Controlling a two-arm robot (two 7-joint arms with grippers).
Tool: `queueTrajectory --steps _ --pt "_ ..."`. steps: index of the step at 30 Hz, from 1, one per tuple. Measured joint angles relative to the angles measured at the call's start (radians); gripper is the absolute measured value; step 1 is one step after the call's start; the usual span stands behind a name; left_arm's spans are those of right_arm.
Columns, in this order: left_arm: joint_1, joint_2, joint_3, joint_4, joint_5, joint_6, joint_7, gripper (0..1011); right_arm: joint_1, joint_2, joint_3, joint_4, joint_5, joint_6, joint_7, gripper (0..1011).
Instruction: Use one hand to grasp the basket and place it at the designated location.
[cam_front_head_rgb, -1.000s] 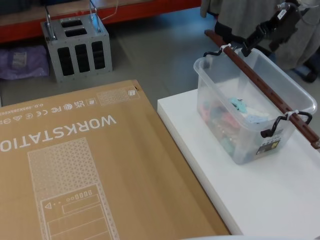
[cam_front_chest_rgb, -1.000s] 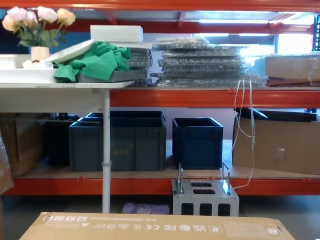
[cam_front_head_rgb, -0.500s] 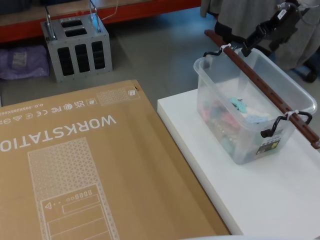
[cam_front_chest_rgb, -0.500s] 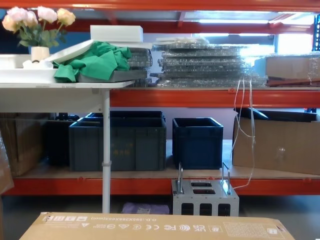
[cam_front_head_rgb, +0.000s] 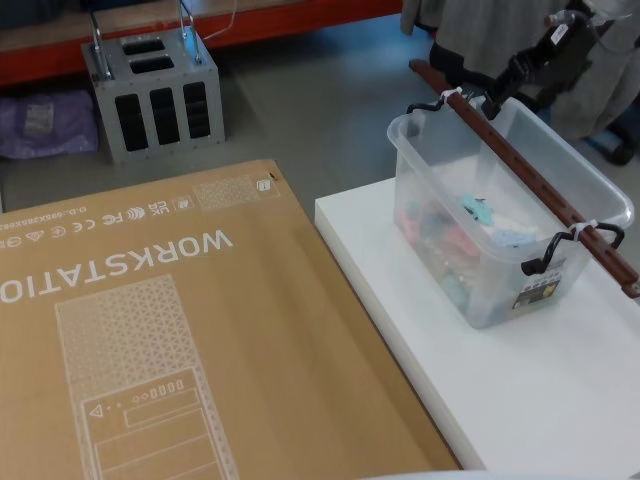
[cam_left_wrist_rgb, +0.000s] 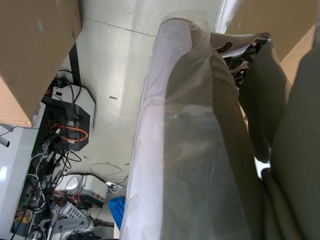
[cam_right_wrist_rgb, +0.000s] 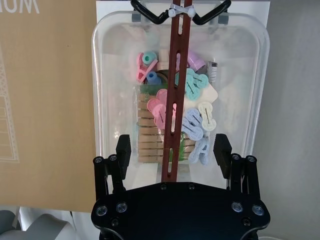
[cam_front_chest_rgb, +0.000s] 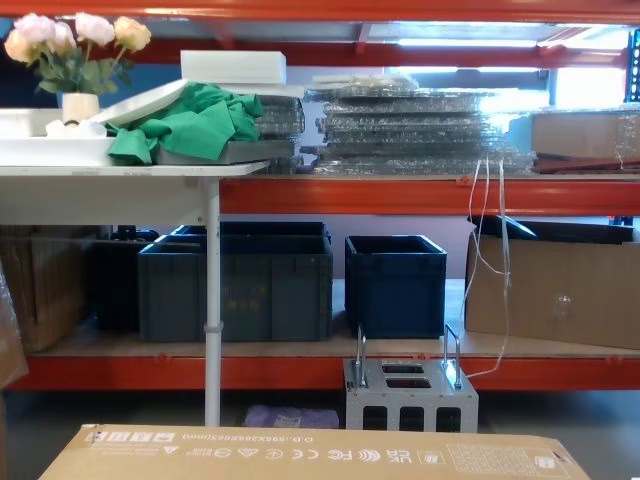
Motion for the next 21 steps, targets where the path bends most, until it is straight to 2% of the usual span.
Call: queueTrajectory --steps 21 --pt "0.000 0.000 0.000 0.000 0.000 0.000 0.000 0 0.016 -0.031 -0.040 0.043 -0.018 0.003 0.017 1001"
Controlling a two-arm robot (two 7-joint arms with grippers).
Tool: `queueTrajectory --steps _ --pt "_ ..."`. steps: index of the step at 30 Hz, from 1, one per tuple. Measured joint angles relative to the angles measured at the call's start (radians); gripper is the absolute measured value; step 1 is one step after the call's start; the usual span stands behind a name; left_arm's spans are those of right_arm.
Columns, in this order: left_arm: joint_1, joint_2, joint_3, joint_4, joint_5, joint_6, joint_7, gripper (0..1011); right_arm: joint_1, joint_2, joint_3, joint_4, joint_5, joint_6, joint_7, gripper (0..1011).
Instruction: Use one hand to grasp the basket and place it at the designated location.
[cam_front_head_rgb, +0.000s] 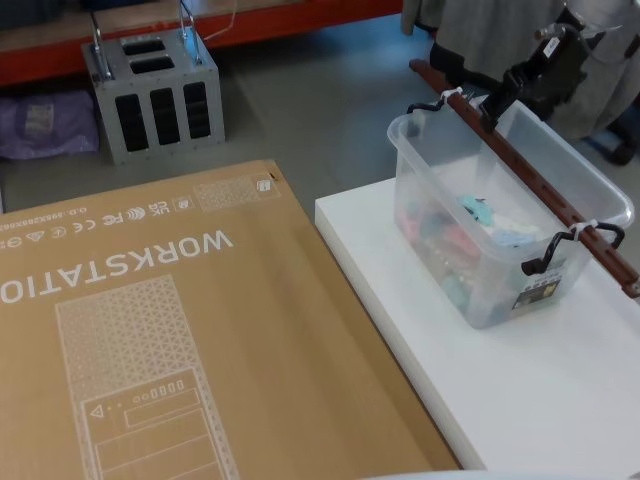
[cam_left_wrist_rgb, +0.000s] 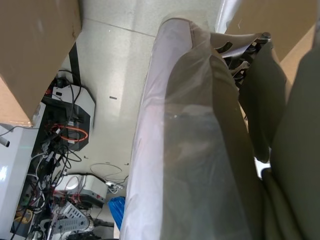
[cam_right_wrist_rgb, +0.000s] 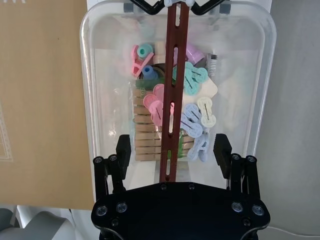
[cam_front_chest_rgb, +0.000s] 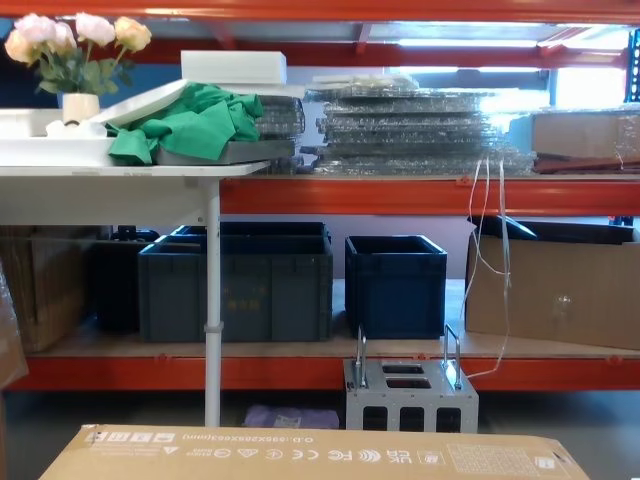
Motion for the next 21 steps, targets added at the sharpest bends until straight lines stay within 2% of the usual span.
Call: queueTrajectory --steps 10,21 --pt "0.000 0.000 0.000 0.000 0.000 0.000 0.000 0 0.010 -0.010 -0.012 0.015 -0.005 -0.007 0.004 1001" --pt "0.000 0.000 0.000 0.000 0.000 0.000 0.000 0 0.021 -0.038 -0.036 0.067 0.002 -0.034 0.014 1001"
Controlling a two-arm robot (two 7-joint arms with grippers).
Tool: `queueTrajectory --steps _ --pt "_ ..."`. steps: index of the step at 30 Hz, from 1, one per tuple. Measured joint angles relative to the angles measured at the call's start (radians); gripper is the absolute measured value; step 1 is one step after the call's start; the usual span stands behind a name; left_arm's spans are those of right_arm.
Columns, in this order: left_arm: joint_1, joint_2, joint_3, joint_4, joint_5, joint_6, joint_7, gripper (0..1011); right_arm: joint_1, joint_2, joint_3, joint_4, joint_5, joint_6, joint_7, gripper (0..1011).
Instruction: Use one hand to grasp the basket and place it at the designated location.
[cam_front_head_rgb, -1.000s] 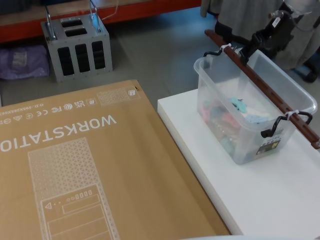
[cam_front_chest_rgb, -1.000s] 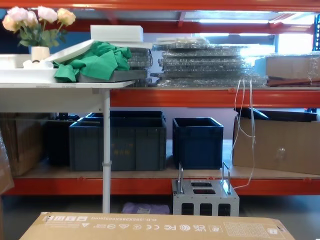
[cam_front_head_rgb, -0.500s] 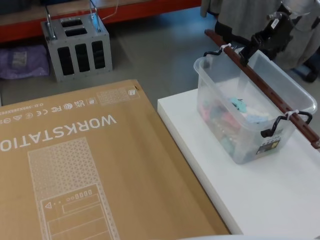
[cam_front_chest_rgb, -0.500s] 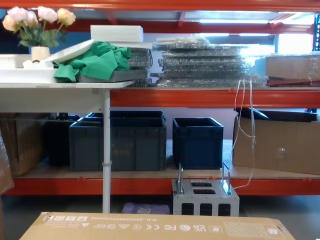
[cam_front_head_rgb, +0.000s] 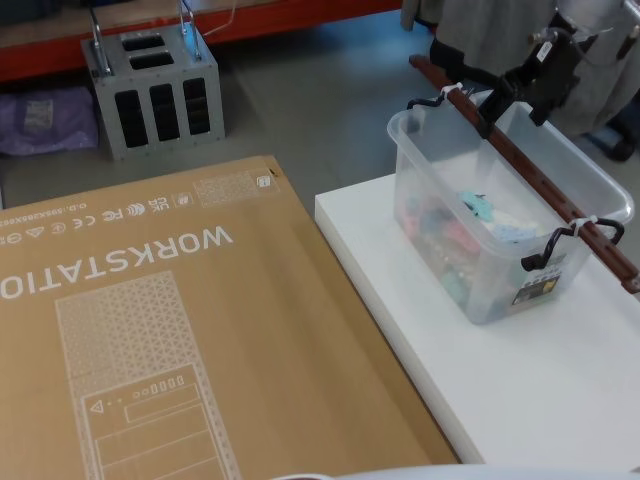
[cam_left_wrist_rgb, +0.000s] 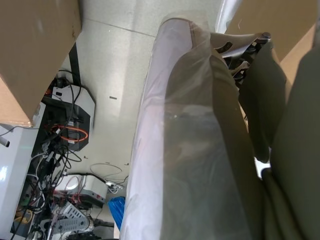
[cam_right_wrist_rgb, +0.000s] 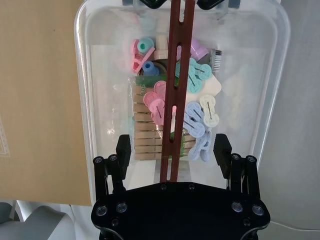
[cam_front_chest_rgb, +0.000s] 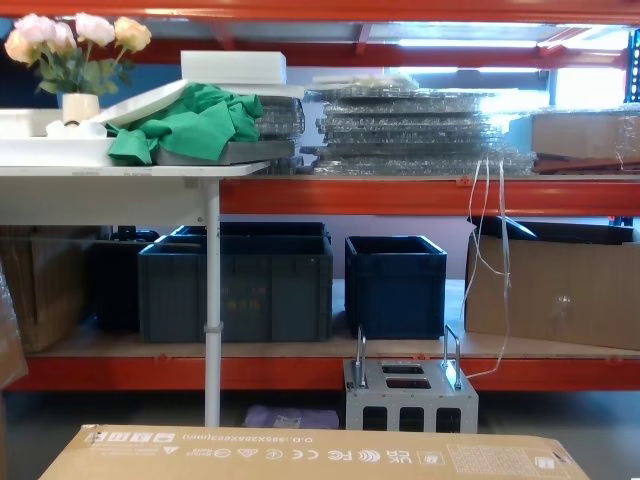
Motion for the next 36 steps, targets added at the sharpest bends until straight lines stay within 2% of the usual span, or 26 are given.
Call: queueTrajectory --steps 17,26,36 --pt "0.000 0.000 0.000 0.000 0.000 0.000 0.000 0 0.006 -0.042 -0.040 0.065 0.022 -0.034 0.009 1001" --pt "0.000 0.000 0.000 0.000 0.000 0.000 0.000 0 0.007 -0.046 -0.053 0.069 0.029 -0.040 0.009 1001" --pt "0.000 0.000 0.000 0.000 0.000 0.000 0.000 0 -0.021 -0.044 -0.076 0.051 0.046 -0.044 0.012 1001"
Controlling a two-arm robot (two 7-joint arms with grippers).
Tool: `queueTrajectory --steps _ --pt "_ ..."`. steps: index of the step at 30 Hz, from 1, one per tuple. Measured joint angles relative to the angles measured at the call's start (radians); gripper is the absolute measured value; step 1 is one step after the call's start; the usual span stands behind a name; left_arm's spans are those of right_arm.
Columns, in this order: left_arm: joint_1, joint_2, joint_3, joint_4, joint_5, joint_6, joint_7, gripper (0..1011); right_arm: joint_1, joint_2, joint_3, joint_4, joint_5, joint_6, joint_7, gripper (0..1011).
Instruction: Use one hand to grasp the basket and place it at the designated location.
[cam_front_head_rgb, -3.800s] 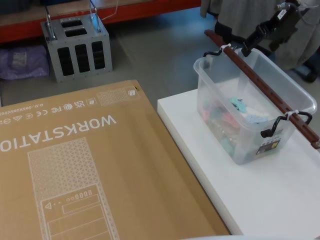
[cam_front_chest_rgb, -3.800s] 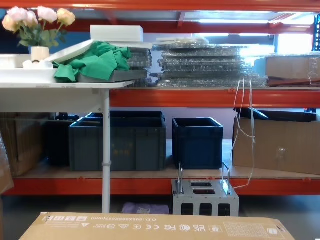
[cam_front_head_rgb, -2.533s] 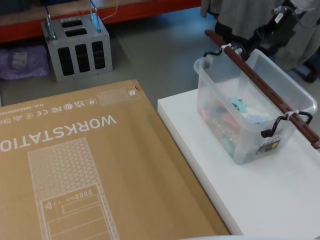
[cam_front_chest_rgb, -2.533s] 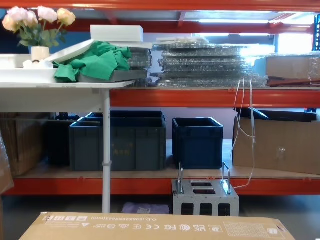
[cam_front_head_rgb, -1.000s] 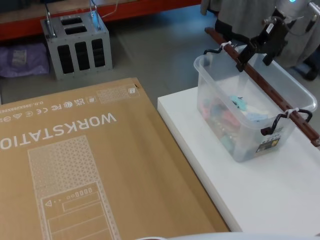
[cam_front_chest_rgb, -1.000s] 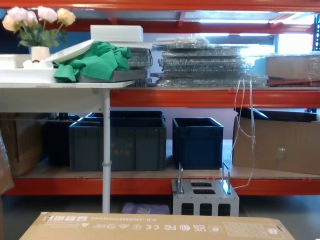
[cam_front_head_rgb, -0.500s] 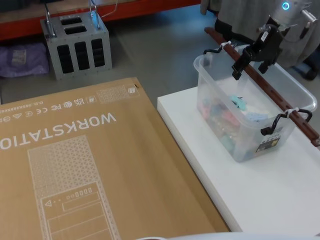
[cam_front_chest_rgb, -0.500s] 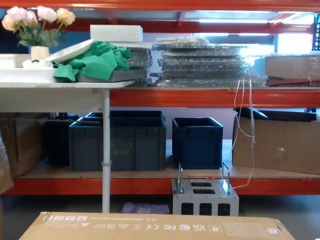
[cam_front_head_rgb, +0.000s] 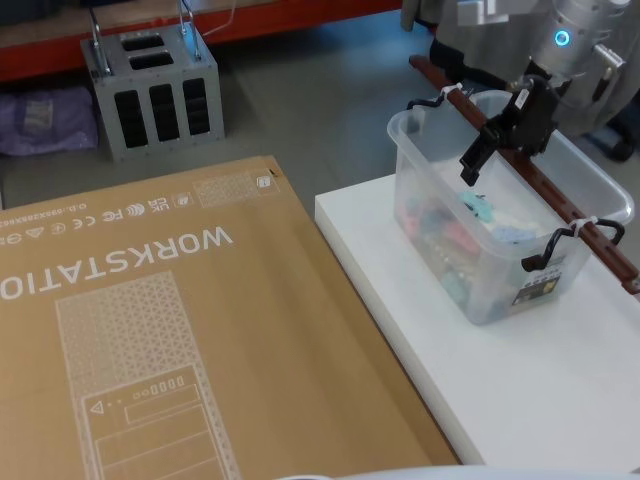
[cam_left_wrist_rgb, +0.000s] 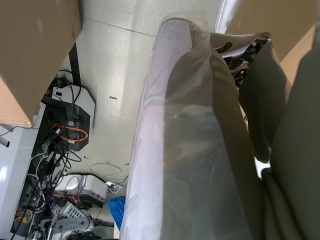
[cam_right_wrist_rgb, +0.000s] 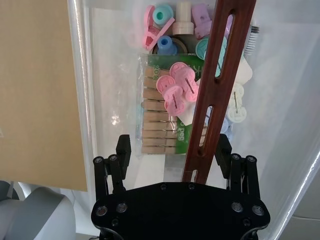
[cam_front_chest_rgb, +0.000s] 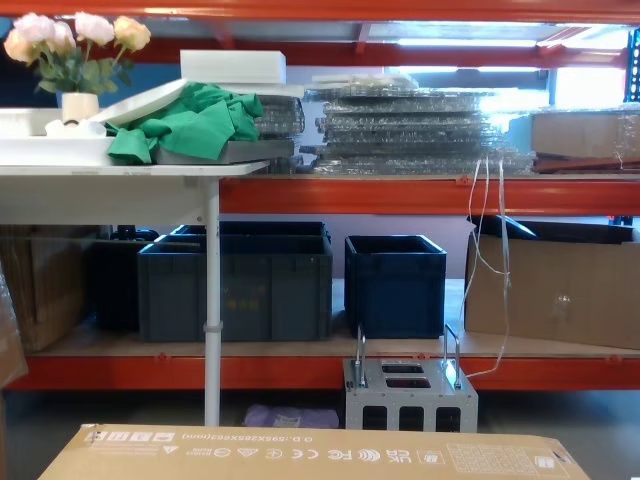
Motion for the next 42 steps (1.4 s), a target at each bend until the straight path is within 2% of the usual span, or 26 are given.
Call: queueTrajectory --steps 22,35,39,42 --pt "0.000 0.000 0.000 0.000 0.000 0.000 0.000 0 -0.013 0.005 -0.021 0.004 0.002 0.004 0.001 1001" --pt "0.000 0.000 0.000 0.000 0.000 0.000 0.000 0 -0.006 -0.027 -0.037 0.085 -0.033 0.045 -0.001 1000" --pt "0.000 0.000 0.000 0.000 0.000 0.000 0.000 0 -0.004 -0.030 -0.039 0.090 -0.037 0.044 0.000 961" --pt "0.000 0.000 0.000 0.000 0.000 0.000 0.000 0 -0.005 -0.030 -0.040 0.089 -0.038 0.043 0.000 856"
